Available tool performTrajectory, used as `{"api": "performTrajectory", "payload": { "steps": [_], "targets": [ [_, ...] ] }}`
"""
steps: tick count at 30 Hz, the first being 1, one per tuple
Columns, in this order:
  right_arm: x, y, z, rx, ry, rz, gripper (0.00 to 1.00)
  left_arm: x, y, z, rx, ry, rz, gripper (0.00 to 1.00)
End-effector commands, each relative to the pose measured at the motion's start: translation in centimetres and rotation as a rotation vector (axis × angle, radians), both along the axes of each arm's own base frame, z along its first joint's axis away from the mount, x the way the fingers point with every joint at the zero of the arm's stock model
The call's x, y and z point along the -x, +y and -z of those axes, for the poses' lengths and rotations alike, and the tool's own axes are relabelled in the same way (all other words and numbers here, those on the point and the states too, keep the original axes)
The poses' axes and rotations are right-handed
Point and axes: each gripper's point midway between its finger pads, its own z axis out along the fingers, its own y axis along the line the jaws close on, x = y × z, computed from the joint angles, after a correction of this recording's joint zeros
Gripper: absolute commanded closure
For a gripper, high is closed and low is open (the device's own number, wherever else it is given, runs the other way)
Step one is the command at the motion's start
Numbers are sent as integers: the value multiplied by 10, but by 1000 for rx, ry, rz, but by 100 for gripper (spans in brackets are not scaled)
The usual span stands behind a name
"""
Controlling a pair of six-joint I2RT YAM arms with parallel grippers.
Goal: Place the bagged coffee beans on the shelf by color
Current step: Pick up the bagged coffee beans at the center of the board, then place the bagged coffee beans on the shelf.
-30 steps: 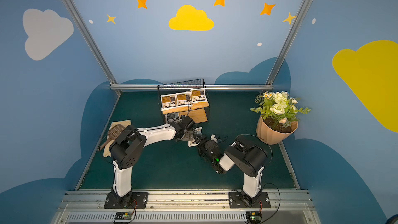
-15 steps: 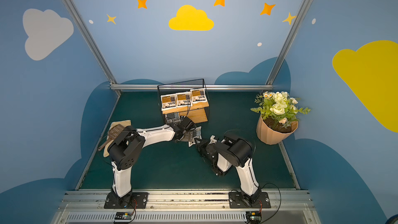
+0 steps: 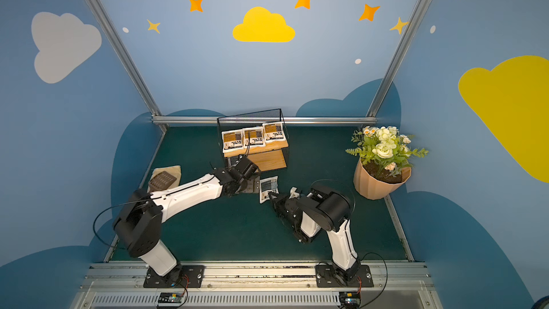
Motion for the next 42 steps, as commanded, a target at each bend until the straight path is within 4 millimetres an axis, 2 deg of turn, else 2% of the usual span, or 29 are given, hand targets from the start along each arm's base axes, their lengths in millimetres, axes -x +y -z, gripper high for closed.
{"api": "performTrajectory", "payload": {
  "steps": [1,8,12,16,21,28,38,42],
  "targets": [
    [27,-24,56,188,161,-35,100,19,27,-10,0,22,-43,0],
    [18,-8,27,122,104,-82,100,40,78,-21,116,26,-164,0],
    [9,3,12,86,67,-104,100,44,99,-25,182,-1,-193,0],
    [-1,10,-3,64,34,-119,100,47,114,-20,245,3,-225,0],
    [-13,16,-19,54,2,-128,100,49,119,-15,279,15,-233,0],
    [-37,20,-32,37,-23,-129,100,48,112,-11,313,34,-212,0],
    [-88,32,-48,-13,-60,-103,100,49,107,-7,324,57,-195,0],
    [-107,38,-44,-7,-61,-100,100,50,107,-8,327,57,-192,0]
  ]
}}
